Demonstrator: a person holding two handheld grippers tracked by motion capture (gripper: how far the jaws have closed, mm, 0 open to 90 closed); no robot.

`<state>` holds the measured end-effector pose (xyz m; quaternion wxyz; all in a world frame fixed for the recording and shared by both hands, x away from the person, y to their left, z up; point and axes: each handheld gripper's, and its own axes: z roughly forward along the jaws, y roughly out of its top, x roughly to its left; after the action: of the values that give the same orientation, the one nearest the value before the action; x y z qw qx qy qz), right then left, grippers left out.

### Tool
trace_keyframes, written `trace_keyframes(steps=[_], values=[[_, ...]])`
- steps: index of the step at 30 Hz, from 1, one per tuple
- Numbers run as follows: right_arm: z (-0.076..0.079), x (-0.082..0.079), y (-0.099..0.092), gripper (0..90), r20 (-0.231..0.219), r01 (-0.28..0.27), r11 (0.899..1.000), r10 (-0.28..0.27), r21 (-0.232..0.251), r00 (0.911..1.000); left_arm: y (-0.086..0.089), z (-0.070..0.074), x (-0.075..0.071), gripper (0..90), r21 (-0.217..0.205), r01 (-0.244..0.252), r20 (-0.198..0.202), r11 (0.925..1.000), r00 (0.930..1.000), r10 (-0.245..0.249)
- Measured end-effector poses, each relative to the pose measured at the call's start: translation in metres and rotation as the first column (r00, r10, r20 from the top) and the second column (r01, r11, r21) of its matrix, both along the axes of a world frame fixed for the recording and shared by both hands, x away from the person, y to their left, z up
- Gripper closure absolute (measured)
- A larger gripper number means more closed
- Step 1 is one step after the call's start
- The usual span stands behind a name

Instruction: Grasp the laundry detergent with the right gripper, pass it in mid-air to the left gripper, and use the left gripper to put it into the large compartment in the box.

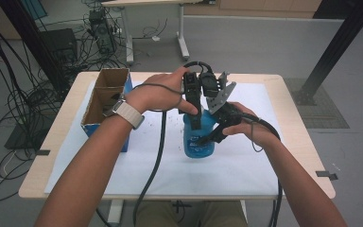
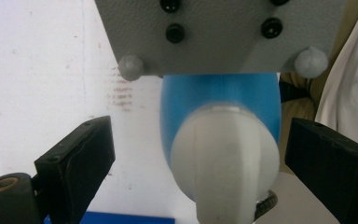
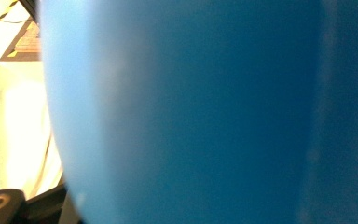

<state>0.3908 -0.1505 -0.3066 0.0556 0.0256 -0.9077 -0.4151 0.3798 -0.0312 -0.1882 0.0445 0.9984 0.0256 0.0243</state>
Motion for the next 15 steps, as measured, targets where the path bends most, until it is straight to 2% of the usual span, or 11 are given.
trace_keyframes(steps=[15], values=[[0.0003,-0.0001,-0.0004,43.9,-0.002,-0.003,1.0,0.003,0.001,1.0,-0.0003,0.0,0.0001,8.9,-0.002,-0.001,-0.004,1.0,1.0,0.001]])
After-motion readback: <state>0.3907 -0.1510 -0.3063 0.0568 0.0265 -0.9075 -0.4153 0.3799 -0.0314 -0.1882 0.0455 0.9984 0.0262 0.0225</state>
